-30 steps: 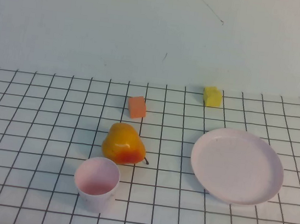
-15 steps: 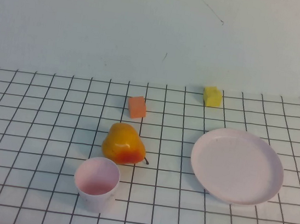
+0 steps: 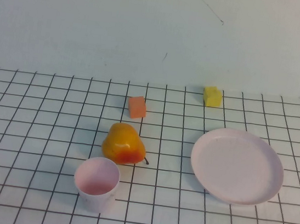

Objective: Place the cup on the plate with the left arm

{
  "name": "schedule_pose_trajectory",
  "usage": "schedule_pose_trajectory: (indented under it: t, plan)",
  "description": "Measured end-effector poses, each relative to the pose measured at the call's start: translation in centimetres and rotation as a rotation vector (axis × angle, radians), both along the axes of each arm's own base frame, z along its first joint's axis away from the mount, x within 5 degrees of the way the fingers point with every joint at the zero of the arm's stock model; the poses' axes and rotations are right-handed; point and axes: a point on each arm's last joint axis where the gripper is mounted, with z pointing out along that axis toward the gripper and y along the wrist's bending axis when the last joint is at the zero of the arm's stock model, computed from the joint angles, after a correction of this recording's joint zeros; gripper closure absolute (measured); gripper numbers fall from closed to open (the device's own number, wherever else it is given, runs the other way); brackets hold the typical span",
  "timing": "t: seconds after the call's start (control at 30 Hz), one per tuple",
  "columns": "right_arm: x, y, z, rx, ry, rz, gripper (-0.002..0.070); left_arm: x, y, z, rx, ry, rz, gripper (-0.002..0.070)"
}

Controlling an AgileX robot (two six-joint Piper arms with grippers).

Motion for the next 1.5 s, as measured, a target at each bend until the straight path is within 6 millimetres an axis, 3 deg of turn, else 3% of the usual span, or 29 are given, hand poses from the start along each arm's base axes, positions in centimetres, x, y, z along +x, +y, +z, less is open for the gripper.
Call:
schedule_pose_trajectory:
  t: [0.27,0.77,0.83,1.0,1.13,1.23,1.5]
  plan:
    - [0.0,0.0,0.0,0.0,0.0,0.0,0.0678,-0.3,0.1,2.7,-0.014,-0.299,0.013,0.0678]
    - [0.0,0.0,0.0,0.0,0.0,0.0,0.0678,-0.5,0.2,3.8,-0.102,-0.351,0.014,0.0678]
    - [0.0,0.0,0.0,0.0,0.0,0.0,0.0678,-0.9,0.2,5.8,-0.098,-0.336,0.006,0.0678]
    - [0.0,0.0,0.0,0.0,0.0,0.0,0.0678,-2.6,0.1,13.3,-0.061,-0.276,-0.012,0.0678]
    - [0.0,0.0,0.0,0.0,0.0,0.0,0.0678,-1.6,0.1,17.4,0.007,-0.069,0.0,0.0678]
    - [0.0,0.0,0.0,0.0,0.0,0.0,0.0678,0.0,0.0,18.9,0.023,0.01,0.004,0.0678]
    - [0.0,0.0,0.0,0.0,0.0,0.0,0.0678,6.0,-0.7,17.5,-0.016,0.319,-0.038,0.0678]
